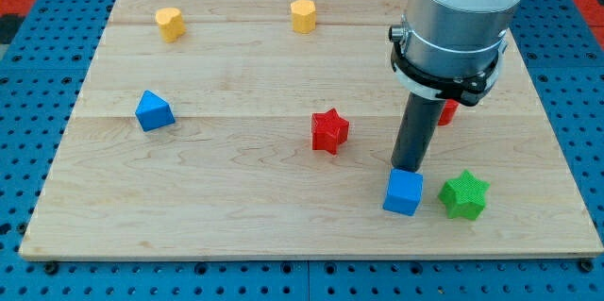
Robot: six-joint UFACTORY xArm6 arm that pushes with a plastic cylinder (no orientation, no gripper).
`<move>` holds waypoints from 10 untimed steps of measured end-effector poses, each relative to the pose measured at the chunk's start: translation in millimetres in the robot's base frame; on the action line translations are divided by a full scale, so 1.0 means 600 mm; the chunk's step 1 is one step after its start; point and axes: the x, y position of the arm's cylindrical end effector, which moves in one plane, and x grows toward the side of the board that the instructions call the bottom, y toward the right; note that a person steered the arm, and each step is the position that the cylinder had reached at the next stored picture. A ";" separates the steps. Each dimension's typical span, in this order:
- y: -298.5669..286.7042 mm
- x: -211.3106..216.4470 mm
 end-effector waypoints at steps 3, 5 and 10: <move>-0.067 -0.017; -0.053 -0.113; -0.137 -0.071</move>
